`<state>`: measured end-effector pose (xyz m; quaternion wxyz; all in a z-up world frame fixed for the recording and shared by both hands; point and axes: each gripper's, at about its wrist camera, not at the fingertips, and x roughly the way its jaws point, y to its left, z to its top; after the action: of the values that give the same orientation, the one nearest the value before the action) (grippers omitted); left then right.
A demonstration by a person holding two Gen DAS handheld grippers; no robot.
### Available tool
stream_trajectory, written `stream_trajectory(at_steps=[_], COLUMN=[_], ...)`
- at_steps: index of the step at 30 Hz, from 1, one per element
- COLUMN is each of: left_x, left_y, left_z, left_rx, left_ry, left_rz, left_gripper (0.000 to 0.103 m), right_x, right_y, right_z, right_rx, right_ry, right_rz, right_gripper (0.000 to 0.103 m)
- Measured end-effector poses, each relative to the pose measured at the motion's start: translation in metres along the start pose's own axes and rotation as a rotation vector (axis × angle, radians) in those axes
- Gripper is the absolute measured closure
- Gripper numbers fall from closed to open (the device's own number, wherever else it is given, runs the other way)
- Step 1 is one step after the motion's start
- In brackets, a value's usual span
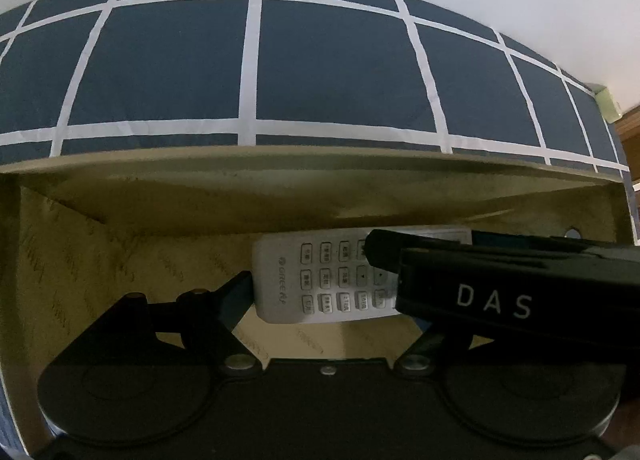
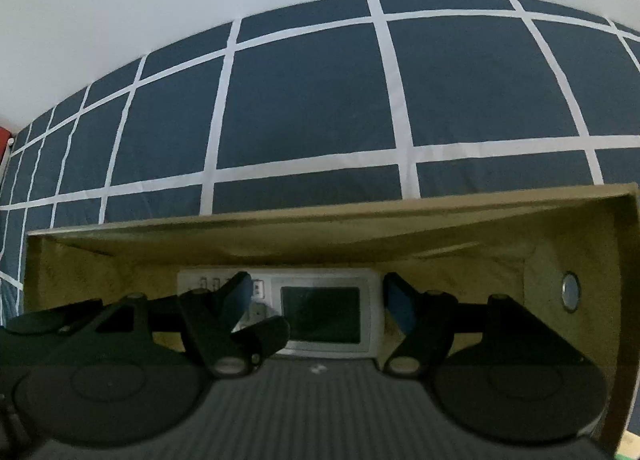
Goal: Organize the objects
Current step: 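Carry the held remote with the right tool into the cardboard box, then open the right tool to release the remote inside the box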
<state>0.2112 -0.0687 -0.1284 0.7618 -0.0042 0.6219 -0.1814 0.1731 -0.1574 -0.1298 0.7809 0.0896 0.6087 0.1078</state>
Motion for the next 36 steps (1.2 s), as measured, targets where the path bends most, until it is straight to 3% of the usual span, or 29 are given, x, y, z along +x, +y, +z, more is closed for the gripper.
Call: stream_trajectory(at_steps=[18,26,36], left_x=[-0.001,-0.027,-0.078], left_y=[-0.001,-0.008,-0.023], left_z=[0.006,-0.004,-0.028], left_rx=[-0.005,-0.027,0.003], left_ry=[0.008,-0.022,-0.078], left_rz=[0.012,0.032,0.059], left_gripper=[0.021,0.018,0.009], right_x=[0.003,-0.020,-0.075], right_y=[-0.001,0.001,0.003], right_z=[0.003,-0.004,-0.027], right_rx=[0.002,-0.002,-0.001], right_ry=[0.002,-0.026,-0.094], right_rz=[0.014,0.018,0.009], right_gripper=[0.028,0.028,0.013])
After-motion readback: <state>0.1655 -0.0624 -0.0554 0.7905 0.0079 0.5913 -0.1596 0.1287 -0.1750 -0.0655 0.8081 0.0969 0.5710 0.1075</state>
